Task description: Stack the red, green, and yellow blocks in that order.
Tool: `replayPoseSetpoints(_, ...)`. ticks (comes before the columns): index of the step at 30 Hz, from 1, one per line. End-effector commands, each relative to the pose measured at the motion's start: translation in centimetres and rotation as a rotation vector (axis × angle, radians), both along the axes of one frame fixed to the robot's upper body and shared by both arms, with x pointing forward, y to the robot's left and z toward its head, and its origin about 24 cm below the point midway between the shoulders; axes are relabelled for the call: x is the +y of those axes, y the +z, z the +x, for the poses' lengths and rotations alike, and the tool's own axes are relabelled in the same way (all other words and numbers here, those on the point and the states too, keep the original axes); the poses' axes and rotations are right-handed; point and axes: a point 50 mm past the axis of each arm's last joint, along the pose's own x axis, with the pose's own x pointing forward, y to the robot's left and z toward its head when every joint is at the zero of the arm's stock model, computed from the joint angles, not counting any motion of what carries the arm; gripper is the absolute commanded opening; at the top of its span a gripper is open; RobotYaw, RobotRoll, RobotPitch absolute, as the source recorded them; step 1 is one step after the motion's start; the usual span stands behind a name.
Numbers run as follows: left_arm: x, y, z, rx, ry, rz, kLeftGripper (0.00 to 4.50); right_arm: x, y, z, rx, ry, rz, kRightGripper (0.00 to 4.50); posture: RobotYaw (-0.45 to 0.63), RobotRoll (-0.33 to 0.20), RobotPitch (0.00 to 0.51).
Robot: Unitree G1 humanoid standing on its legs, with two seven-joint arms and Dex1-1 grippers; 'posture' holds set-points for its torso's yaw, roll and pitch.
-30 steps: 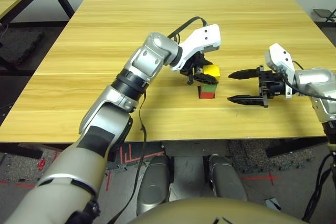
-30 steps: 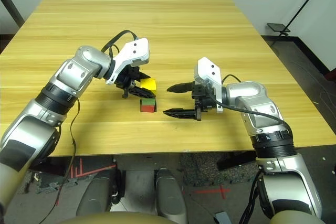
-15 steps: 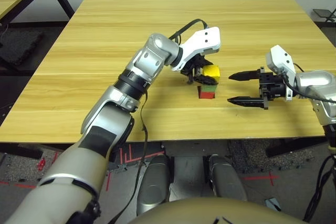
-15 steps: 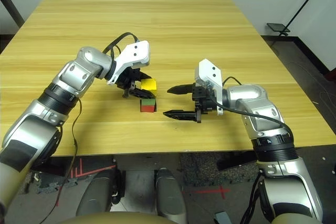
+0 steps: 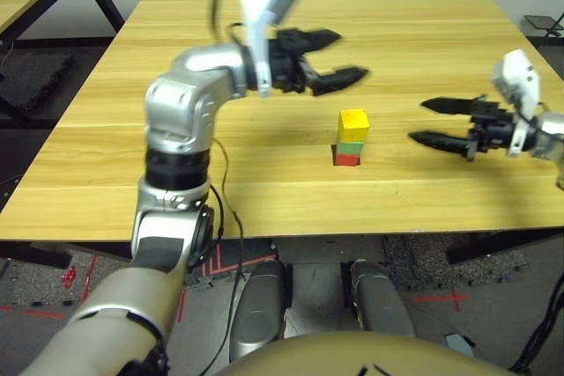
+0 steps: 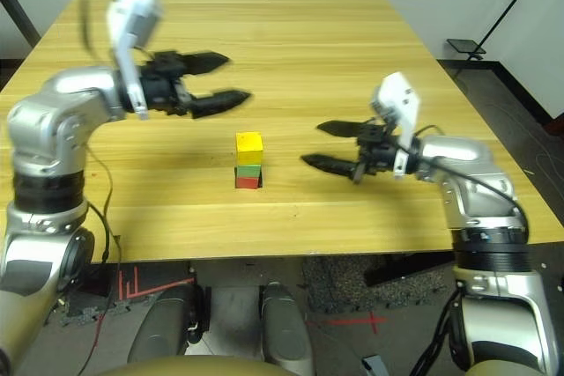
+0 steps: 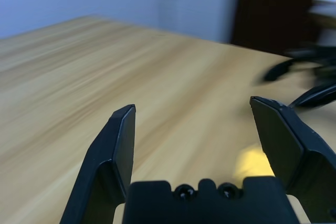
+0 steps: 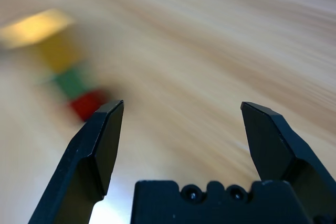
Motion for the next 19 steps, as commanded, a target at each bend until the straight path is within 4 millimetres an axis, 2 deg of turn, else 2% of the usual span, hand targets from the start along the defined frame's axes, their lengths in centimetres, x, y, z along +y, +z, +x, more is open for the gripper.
replayPoseSetpoints(1, 1.8, -0.8, -0.1, -0.105, 0.265, -0.111, 4.44, -2.5, -0.9, 0.6, -0.080, -0.217, 0.013, 4.50, 0.07, -0.099, 0.073)
replayPoseSetpoints(3, 2.4, -2.1, -0.1, -0.120, 0.387, -0.168, 4.44, -3.4, -1.4, 0.8, -0.110, -0.284, 0.017, 4.50, 0.06, -0.103, 0.071)
replayPoseSetpoints(5, 3.0, -3.3, -0.2, -0.148, 0.455, -0.150, 4.44, -4.0, -1.9, 0.9, -0.135, -0.337, 0.019, 4.50, 0.06, -0.107, 0.074)
replayPoseSetpoints(10, 4.0, -6.0, -0.2, -0.160, 0.545, -0.105, 4.44, -5.4, -2.6, 0.8, -0.191, -0.449, 0.007, 4.50, 0.06, -0.109, 0.070)
replayPoseSetpoints(19, 6.4, -8.8, -0.9, -0.165, 0.681, -0.021, 4.44, -6.5, -4.6, -0.1, -0.200, -0.561, 0.006, 4.50, 0.06, -0.111, 0.076)
